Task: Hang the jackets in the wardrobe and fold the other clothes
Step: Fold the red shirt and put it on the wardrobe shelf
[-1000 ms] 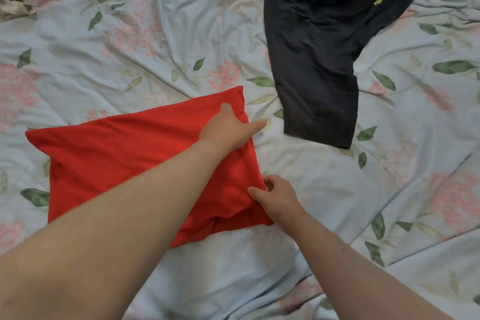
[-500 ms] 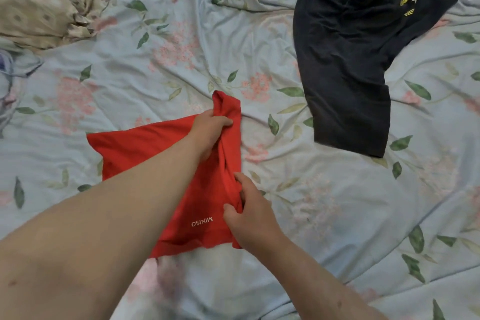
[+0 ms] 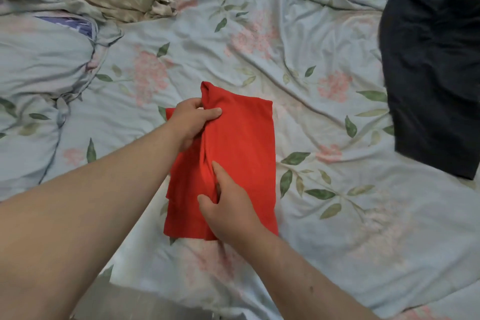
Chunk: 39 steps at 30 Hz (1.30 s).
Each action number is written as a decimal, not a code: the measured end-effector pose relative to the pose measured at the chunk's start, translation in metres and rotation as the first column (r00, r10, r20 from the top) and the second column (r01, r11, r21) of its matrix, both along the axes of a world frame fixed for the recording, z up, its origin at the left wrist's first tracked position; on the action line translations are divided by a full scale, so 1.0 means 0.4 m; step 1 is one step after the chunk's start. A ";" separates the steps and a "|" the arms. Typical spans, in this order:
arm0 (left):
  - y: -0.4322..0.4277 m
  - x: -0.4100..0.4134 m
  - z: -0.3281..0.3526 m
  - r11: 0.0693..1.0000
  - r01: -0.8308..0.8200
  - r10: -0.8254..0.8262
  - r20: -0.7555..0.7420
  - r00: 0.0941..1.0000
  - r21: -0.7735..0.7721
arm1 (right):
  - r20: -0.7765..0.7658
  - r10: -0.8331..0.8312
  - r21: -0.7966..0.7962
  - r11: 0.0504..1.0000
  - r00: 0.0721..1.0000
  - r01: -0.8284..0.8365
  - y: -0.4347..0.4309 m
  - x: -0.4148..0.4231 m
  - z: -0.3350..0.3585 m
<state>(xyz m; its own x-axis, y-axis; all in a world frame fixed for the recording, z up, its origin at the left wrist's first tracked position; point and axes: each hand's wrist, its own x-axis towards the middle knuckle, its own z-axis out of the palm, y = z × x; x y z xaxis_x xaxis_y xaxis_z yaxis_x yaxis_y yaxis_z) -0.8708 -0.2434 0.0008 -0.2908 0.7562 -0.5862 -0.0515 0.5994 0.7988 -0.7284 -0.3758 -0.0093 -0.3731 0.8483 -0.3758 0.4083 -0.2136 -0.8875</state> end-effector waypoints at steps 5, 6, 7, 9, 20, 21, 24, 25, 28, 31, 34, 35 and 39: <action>-0.035 -0.122 -0.033 0.998 -0.063 0.062 -0.055 0.997 -0.018 | 0.029 0.089 -0.021 0.996 0.996 -0.089 -0.007 -0.116 -0.021; -0.043 -0.146 -0.042 0.996 -0.083 0.081 -0.076 0.994 -0.015 | 0.024 0.103 -0.034 0.994 0.994 -0.102 -0.012 -0.143 -0.027; -0.047 -0.164 -0.051 0.994 -0.106 0.105 -0.090 0.990 -0.008 | 0.024 0.114 -0.049 0.992 0.993 -0.113 -0.014 -0.166 -0.033; -0.055 -0.197 -0.072 0.988 -0.153 0.152 -0.102 0.983 0.000 | 0.041 0.152 -0.089 0.985 0.988 -0.148 -0.019 -0.208 -0.048; -0.200 -0.210 -0.183 0.953 -0.290 0.280 -0.120 0.953 -0.082 | 0.302 -0.362 0.171 0.931 0.882 0.323 0.044 -0.025 -0.068; -0.221 -0.202 -0.188 0.956 -0.276 0.264 -0.118 0.957 -0.104 | 0.379 -0.416 0.171 0.909 0.826 0.379 0.043 0.006 -0.079; -0.272 -0.192 -0.200 0.962 -0.198 0.181 -0.107 0.978 -0.190 | 0.464 -0.328 -0.161 0.882 0.823 0.443 0.028 0.046 -0.113; -0.286 -0.190 -0.200 0.962 -0.159 0.153 -0.042 0.987 -0.222 | 0.432 -0.301 -0.245 0.868 0.850 0.432 0.021 0.049 -0.123; -0.317 -0.190 -0.197 0.966 0.014 0.011 0.096 0.995 -0.258 | 0.320 -0.308 -0.300 0.864 0.896 0.404 0.024 0.065 -0.139; -0.338 -0.187 -0.194 0.960 0.094 -0.075 0.083 0.994 -0.265 | 0.239 -0.329 -0.367 0.840 0.913 0.399 0.033 0.085 -0.142; -0.386 -0.159 -0.197 0.956 0.021 0.020 0.136 0.991 -0.292 | 0.216 -0.289 -0.438 0.825 0.933 0.357 0.021 0.118 -0.143; -0.406 -0.146 -0.196 0.954 -0.001 0.045 0.140 0.989 -0.299 | 0.213 -0.280 -0.467 0.812 0.936 0.349 0.011 0.132 -0.143; -0.502 -0.070 -0.168 0.970 -0.034 0.064 0.117 0.991 -0.240 | 0.238 -0.265 -0.510 0.784 0.935 0.352 -0.061 0.198 -0.143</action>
